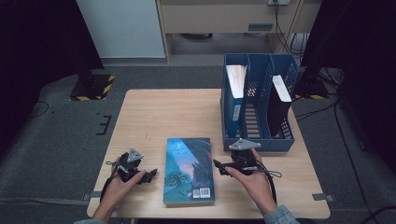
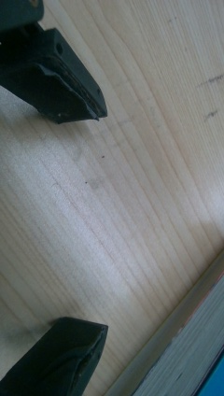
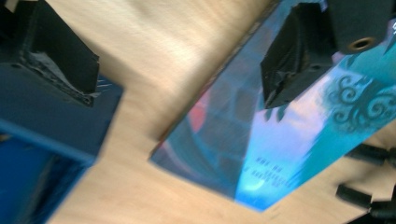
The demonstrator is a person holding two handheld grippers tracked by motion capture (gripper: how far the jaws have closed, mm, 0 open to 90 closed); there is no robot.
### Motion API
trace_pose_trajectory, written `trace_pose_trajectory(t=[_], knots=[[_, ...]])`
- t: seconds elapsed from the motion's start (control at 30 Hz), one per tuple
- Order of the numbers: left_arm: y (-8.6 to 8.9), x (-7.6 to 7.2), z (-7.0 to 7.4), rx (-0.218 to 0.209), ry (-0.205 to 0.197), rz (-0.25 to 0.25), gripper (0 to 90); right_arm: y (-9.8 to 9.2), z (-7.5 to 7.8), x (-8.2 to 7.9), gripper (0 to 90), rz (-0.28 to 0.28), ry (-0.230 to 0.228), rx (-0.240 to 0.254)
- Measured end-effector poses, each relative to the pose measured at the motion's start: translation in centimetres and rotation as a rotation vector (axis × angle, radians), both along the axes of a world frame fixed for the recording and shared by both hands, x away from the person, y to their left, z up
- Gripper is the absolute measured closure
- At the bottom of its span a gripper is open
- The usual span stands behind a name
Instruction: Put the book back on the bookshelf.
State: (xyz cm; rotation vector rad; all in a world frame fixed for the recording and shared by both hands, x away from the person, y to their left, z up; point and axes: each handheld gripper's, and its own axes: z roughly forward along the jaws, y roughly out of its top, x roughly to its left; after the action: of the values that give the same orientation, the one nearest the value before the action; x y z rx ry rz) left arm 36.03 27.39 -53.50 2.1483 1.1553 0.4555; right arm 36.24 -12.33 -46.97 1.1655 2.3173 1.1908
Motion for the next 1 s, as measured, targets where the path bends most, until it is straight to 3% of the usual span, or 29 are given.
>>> trace_pose_trajectory(t=[0.23, 0.33, 0.5, 0.57, 0.7, 0.77, 0.87, 0.93, 1.0], knots=[[-0.3, -0.3, 0.4, -0.022, 0.026, -0.044, 3.3, 2.0, -0.8, -0.4, 15.1, 0.019, 0.025, 0.006], [-0.6, -0.5, 0.8, -0.028, 0.014, -0.05, 3.8, 2.8, -1.2, -0.6, 14.9, 0.036, 0.035, -0.004], [-0.7, -0.7, 1.4, -0.063, -0.006, -0.056, 4.0, 3.7, -1.8, -0.1, 15.5, 0.042, 0.074, 0.021], [-0.7, -1.0, 1.8, -0.095, -0.017, -0.055, 4.3, 4.1, -2.1, -0.1, 15.2, 0.05, 0.09, 0.008], [-1.1, -1.3, 2.2, -0.108, -0.034, -0.074, 5.2, 5.0, -2.7, -0.2, 15.0, 0.071, 0.096, -0.023], [-1.6, -1.5, 2.3, -0.127, -0.025, -0.096, 6.4, 5.2, -3.0, -0.3, 14.8, 0.082, 0.104, -0.028], [-2.3, -1.8, 2.5, -0.116, -0.027, -0.117, 5.9, 5.5, -3.4, -0.3, 14.4, 0.088, 0.121, -0.037], [-2.4, -1.9, 2.6, -0.146, -0.022, -0.105, 5.5, 5.5, -3.5, -0.3, 14.3, 0.093, 0.131, -0.036], [-2.4, -2.0, 2.7, -0.148, -0.018, -0.102, 6.1, 5.5, -3.8, -0.2, 13.8, 0.097, 0.143, -0.042]])
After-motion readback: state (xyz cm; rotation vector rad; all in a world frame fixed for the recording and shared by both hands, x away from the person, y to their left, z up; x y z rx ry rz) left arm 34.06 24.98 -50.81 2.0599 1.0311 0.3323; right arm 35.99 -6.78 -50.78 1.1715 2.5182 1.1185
